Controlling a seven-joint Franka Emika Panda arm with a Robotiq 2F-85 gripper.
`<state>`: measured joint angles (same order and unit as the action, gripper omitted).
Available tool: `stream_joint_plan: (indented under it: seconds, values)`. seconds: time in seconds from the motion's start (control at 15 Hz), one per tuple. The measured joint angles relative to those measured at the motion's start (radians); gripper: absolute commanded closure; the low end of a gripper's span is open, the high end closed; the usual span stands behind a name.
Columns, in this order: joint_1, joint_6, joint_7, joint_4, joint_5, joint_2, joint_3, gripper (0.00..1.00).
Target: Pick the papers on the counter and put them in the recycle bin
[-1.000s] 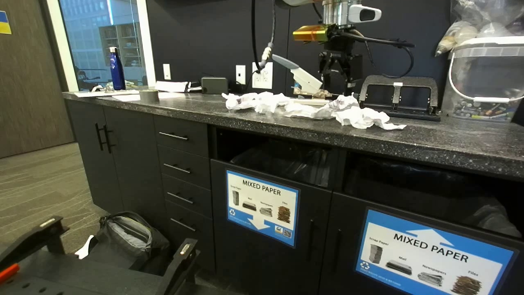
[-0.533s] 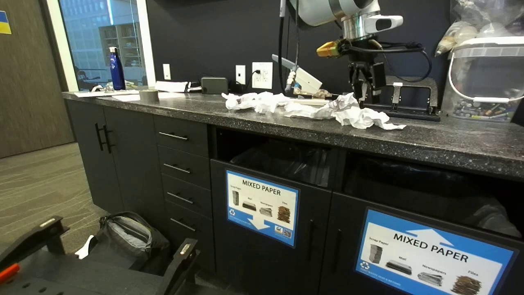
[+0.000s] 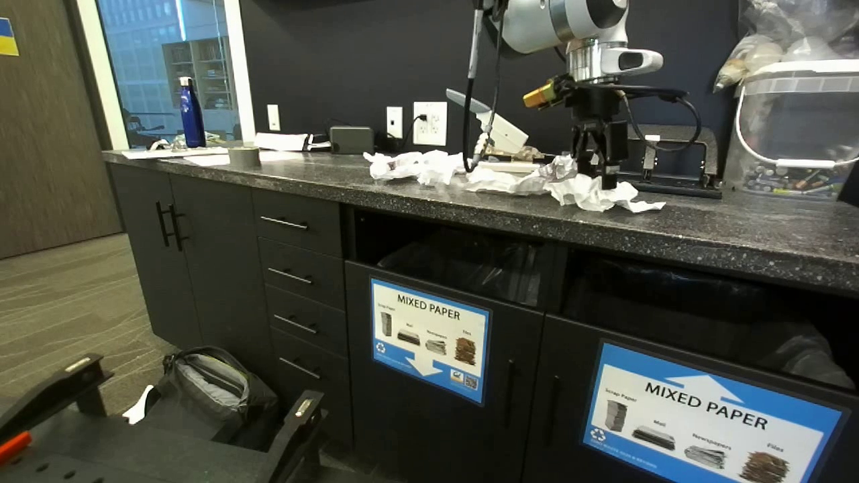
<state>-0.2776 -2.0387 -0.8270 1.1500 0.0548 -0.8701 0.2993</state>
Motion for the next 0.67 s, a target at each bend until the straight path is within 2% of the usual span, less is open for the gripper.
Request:
stream_joint_plan:
  seconds: [0.07,0.13,0.2,0.27,0.67]
  values:
    - [-0.012,0.010,0.000,-0.024,0.002,-0.016,-0.006,0.00]
    - [-0.024,0.014,0.002,-0.045,0.002,-0.031,-0.012,0.25]
    - [-0.035,0.020,0.007,-0.066,0.002,-0.046,-0.016,0.26]
    - [-0.044,0.025,0.012,-0.085,0.002,-0.061,-0.019,0.32]
    - [-0.071,0.055,0.059,-0.184,0.002,-0.128,-0.035,0.80]
